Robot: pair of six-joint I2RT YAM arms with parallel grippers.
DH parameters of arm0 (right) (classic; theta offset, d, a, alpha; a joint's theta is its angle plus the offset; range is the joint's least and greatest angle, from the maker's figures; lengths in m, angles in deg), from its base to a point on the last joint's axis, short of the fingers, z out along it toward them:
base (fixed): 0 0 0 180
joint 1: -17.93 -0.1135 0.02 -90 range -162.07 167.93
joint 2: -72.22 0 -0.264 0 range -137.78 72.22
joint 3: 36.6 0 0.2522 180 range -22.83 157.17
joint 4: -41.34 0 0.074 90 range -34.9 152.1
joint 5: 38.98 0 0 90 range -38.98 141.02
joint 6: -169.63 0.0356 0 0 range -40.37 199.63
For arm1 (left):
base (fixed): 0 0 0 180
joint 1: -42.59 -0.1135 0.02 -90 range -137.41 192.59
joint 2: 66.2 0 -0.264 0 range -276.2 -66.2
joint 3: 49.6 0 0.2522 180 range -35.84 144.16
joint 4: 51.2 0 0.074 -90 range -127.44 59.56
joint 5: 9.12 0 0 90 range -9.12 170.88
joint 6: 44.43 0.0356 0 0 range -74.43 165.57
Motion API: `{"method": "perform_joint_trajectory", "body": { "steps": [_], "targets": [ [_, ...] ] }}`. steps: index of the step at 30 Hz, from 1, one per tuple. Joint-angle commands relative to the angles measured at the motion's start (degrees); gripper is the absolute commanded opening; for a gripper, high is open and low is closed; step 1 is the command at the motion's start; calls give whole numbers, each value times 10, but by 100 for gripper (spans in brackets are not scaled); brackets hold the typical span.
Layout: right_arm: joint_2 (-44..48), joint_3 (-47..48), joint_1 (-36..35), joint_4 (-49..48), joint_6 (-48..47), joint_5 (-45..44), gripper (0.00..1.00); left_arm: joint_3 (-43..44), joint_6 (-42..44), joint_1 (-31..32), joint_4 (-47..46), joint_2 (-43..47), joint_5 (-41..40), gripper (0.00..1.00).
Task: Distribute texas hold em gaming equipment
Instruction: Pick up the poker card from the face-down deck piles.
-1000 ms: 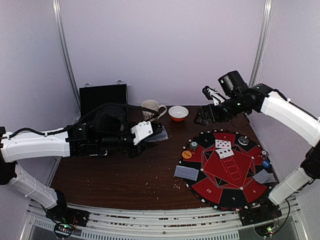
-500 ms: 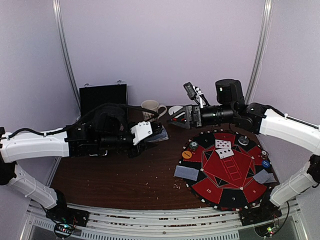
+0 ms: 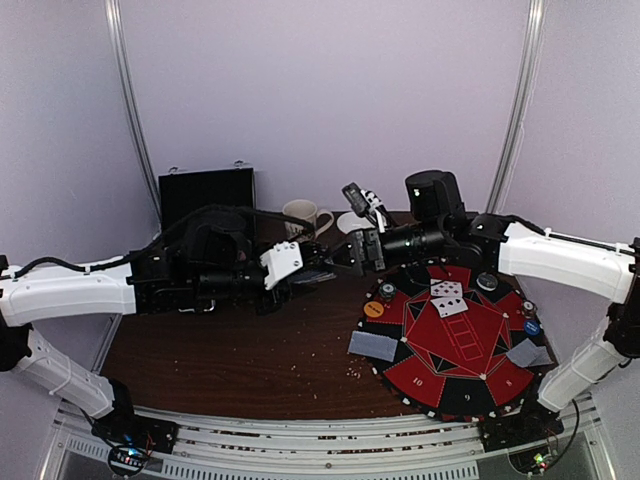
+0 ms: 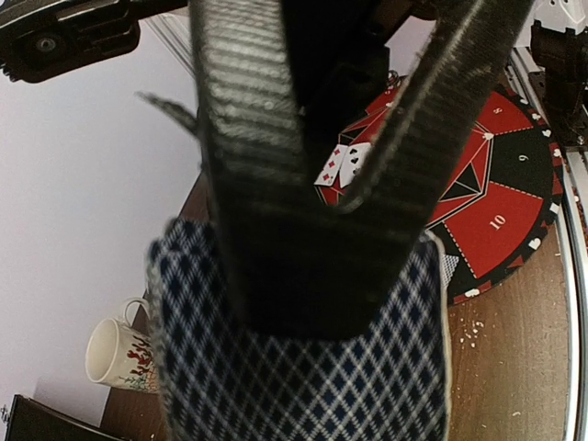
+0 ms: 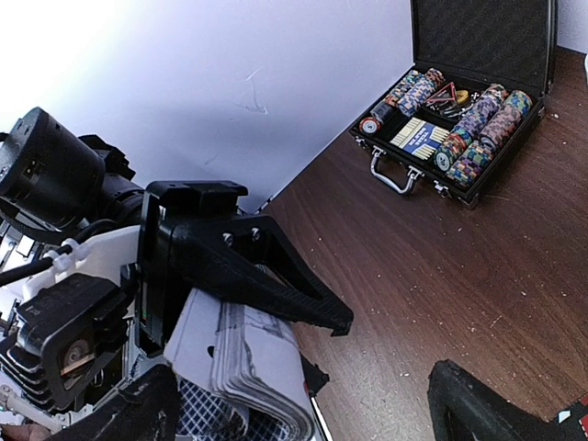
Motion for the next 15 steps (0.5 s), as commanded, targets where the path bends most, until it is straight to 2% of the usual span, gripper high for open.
{"method": "perform_joint_trajectory", "body": {
  "steps": [1, 6, 13, 15],
  "targets": [
    [0, 1, -5, -21, -13, 0, 96, 1, 2, 1, -27, 1, 18, 35],
    [-18, 13, -7, -22, -10, -24, 92, -2, 3, 1, -30, 5, 24, 35],
    [-23, 42, -8, 36, -35, -47, 87, -4, 7, 1, -28, 8, 28, 35],
    [-20, 42, -9, 54, -41, -60, 80, -6, 9, 2, -28, 9, 29, 35]
  ]
}}
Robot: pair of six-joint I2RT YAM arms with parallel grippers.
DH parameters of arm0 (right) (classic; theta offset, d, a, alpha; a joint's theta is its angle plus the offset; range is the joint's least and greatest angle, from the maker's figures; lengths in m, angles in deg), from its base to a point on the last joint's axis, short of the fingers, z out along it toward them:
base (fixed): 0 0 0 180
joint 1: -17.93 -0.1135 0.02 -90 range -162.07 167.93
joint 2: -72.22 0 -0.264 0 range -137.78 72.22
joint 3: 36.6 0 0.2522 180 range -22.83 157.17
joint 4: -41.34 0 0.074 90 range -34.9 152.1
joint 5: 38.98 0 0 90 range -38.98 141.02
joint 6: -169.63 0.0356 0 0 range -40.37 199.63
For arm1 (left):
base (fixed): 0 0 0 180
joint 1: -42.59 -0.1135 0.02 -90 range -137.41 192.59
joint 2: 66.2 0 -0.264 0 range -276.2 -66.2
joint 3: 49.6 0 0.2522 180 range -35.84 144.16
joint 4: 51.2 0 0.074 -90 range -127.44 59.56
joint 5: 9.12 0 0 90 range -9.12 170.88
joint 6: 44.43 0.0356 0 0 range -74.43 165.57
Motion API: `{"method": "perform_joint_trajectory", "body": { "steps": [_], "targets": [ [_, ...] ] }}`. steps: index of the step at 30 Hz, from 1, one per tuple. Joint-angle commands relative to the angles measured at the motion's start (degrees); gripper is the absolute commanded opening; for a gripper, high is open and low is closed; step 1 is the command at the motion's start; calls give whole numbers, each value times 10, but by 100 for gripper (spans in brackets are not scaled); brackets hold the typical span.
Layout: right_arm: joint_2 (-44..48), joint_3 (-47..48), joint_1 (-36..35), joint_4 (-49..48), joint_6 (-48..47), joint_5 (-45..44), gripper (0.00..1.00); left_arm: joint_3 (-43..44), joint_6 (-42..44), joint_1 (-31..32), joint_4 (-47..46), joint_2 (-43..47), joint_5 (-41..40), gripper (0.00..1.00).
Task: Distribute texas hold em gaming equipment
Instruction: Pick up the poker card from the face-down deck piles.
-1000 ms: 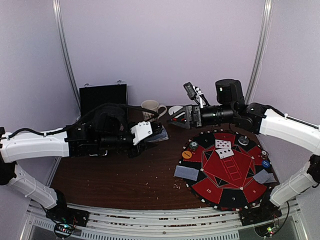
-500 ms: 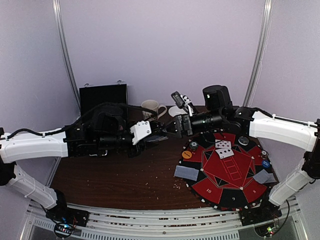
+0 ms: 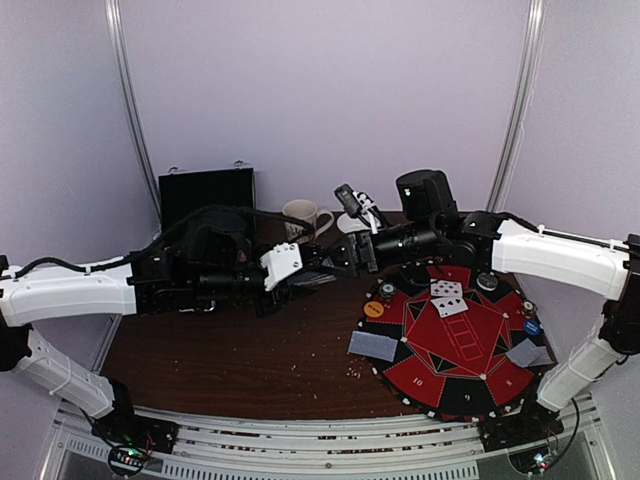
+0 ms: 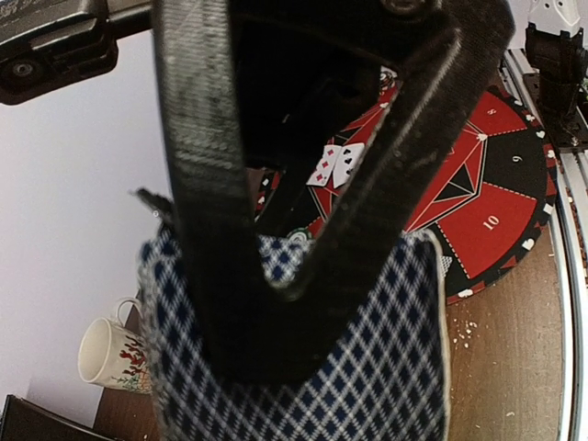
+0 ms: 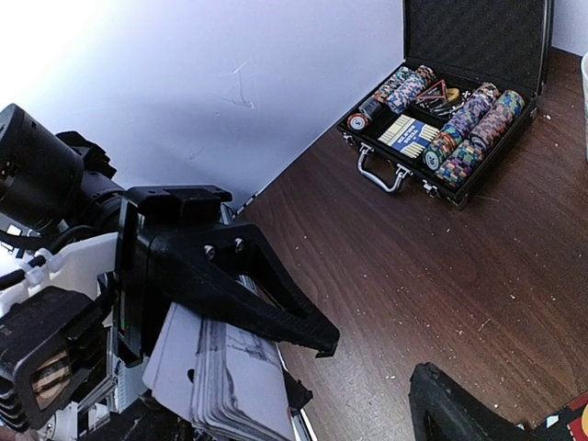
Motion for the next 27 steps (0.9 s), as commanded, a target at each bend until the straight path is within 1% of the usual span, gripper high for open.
{"method": "perform_joint_trajectory", "body": {
  "steps": [1, 5, 7, 9, 14, 18, 19, 22, 24, 26, 27],
  "targets": [
    [6, 21, -3, 46, -25, -42, 77, -5, 10, 2, -30, 10, 17, 35],
    [22, 14, -3, 75, -39, -73, 65, -5, 12, 2, -31, 13, 16, 34],
    [20, 16, -3, 82, -40, -68, 58, -9, 11, 2, -37, 19, 18, 33],
    [19, 24, -2, 95, -44, -62, 53, -16, 12, 2, -45, 23, 21, 33],
    [29, 36, -2, 134, -61, -75, 47, -22, 15, 3, -51, 21, 19, 33],
    [31, 33, -3, 110, -46, -40, 39, -18, 13, 2, -48, 12, 16, 33],
    [29, 36, -2, 108, -45, -32, 36, -16, 13, 2, -45, 10, 13, 33],
    [29, 44, -2, 114, -44, -27, 22, -12, 12, 2, -42, 5, 0, 33],
    [31, 46, -3, 110, -40, -14, 17, -13, 11, 3, -42, 4, -1, 33],
    [33, 51, -3, 111, -38, -3, 10, -12, 11, 2, -41, 0, -3, 33],
    [33, 55, -3, 121, -39, -5, 4, -11, 11, 2, -40, -2, -8, 33]
  ]
}}
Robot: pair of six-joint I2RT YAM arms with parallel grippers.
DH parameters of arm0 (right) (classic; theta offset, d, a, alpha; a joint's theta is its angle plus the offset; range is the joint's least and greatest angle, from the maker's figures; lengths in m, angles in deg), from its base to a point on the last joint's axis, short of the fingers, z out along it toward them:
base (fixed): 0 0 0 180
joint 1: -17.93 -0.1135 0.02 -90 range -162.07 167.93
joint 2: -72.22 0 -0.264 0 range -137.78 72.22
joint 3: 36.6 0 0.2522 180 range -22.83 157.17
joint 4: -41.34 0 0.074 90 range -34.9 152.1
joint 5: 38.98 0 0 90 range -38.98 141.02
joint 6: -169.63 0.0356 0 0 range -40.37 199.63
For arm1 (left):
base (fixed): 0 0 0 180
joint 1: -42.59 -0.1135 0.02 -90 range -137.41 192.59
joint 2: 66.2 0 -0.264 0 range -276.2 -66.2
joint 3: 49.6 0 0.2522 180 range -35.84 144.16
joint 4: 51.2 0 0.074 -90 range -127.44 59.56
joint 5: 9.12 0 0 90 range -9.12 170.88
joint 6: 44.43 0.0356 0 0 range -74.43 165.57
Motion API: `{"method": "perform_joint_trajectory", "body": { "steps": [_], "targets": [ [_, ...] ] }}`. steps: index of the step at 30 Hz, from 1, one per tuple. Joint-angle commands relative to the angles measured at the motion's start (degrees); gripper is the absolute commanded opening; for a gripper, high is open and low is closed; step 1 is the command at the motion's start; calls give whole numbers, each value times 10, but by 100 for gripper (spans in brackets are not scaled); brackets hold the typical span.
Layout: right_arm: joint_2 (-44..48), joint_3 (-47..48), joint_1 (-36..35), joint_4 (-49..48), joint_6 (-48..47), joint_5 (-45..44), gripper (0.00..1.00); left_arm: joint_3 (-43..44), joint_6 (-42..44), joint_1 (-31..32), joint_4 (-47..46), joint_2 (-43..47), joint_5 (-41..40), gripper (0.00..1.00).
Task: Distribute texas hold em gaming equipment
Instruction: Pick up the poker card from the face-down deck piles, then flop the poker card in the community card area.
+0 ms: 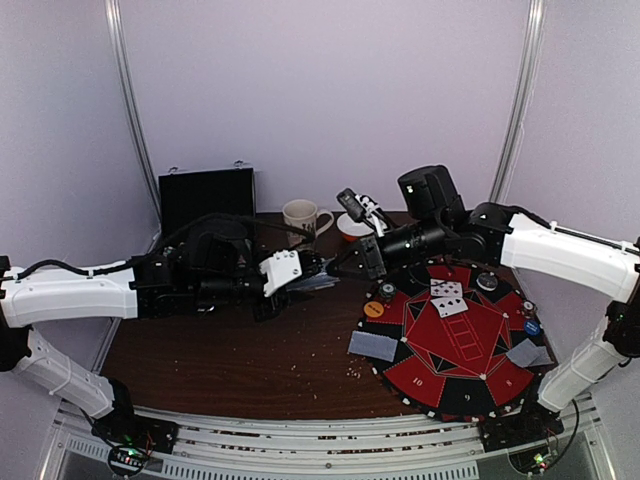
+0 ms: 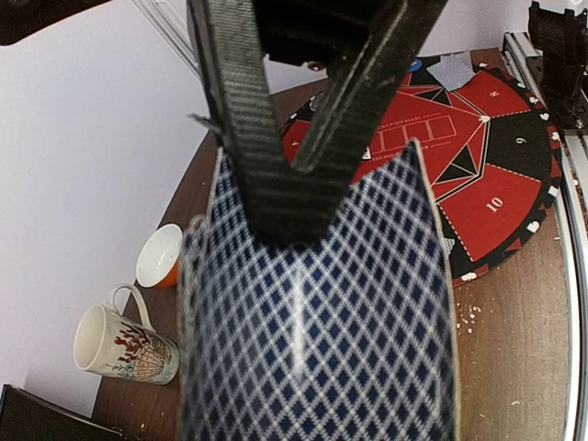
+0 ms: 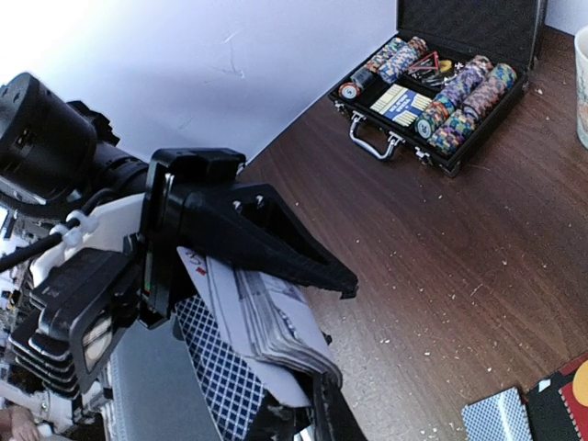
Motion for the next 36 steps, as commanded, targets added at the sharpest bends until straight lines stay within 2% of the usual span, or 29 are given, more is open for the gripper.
{"method": "perform_joint_trajectory", "body": {
  "steps": [1, 6, 18, 21, 25, 28, 32, 36],
  "targets": [
    [17, 27, 5, 15, -1, 3, 2, 10, 7, 2, -34, -5, 0, 33],
    [31, 34, 7, 48, -3, -21, 0, 18, 5, 2, -25, -11, -14, 33],
    [86, 96, 56, 227, -8, -148, 0, 23, -6, 2, -29, -10, -20, 33],
    [103, 114, 75, 301, 0, -241, 0, 25, -8, 3, -28, -10, -27, 33],
    [99, 108, 101, 441, 16, -492, 0, 28, -9, 2, -26, -8, -28, 33],
    [52, 97, 126, 541, 36, -609, 0, 26, -9, 2, -28, -5, -29, 33],
    [-25, 81, 137, 578, 68, -682, 0, 26, -10, 2, -28, -4, -27, 33],
    [-84, 61, 141, 593, 100, -706, 0, 26, -10, 3, -26, -4, -24, 33]
  ]
}}
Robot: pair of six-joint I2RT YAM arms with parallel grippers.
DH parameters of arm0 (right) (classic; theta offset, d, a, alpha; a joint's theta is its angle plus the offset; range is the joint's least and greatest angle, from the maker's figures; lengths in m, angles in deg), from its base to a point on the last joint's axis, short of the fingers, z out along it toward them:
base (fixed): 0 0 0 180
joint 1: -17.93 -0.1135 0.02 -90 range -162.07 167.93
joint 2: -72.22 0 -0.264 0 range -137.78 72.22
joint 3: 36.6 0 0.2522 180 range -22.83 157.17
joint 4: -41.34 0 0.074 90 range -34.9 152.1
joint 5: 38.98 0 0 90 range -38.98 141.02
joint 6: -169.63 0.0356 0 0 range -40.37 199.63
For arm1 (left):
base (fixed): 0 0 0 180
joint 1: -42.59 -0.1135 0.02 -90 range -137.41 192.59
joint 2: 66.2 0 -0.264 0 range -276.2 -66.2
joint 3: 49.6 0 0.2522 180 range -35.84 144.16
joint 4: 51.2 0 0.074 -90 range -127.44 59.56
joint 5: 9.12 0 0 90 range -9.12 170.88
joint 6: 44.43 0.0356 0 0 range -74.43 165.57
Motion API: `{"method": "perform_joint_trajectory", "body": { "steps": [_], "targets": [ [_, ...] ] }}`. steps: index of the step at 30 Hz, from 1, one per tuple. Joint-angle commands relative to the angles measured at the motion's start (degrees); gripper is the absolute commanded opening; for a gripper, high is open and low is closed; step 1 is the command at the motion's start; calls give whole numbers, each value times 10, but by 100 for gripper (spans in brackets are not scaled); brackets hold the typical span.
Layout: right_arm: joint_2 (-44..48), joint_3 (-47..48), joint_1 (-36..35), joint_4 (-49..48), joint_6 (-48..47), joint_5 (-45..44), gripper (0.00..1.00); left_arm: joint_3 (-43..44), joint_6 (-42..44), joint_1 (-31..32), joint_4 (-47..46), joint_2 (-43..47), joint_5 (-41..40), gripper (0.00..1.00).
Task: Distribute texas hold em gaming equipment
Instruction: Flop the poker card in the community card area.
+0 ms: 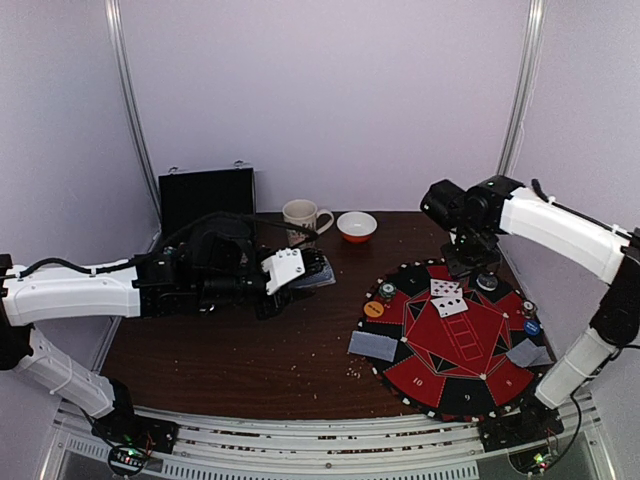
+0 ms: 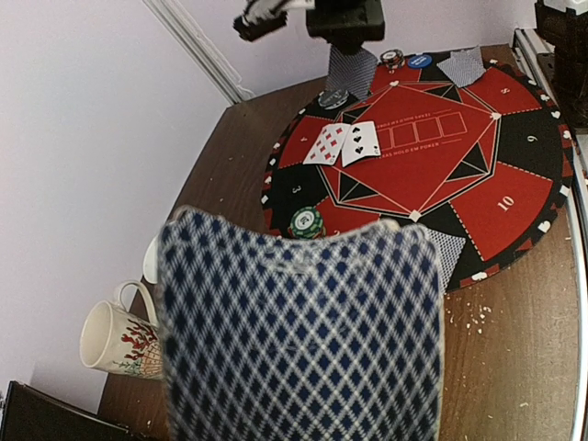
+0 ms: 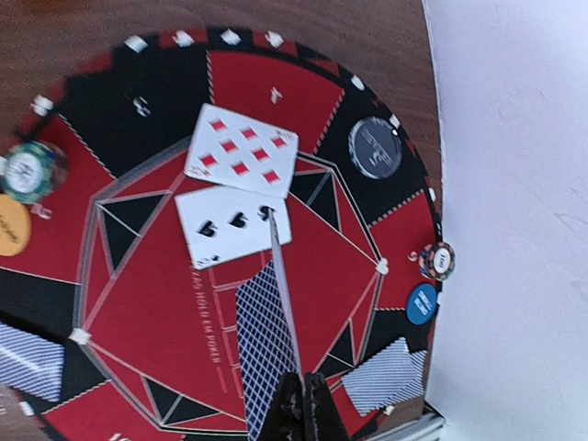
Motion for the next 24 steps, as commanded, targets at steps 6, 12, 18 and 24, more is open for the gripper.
{"method": "perform_joint_trajectory", "body": {
  "steps": [6, 12, 18, 24],
  "targets": [
    [-109, -59, 2, 100, 71, -108, 0, 19, -6, 3, -25, 3, 4, 33],
    [-173, -105, -4, 90, 74, -96, 0, 19, -5, 2, -23, 4, 6, 33],
    [-224, -87, -36, 16, 21, -46, 0, 19, -5, 2, -22, 3, 3, 33],
    [-249, -92, -49, -30, -9, 12, 0, 16, -2, 2, -26, 6, -3, 33]
  ]
}}
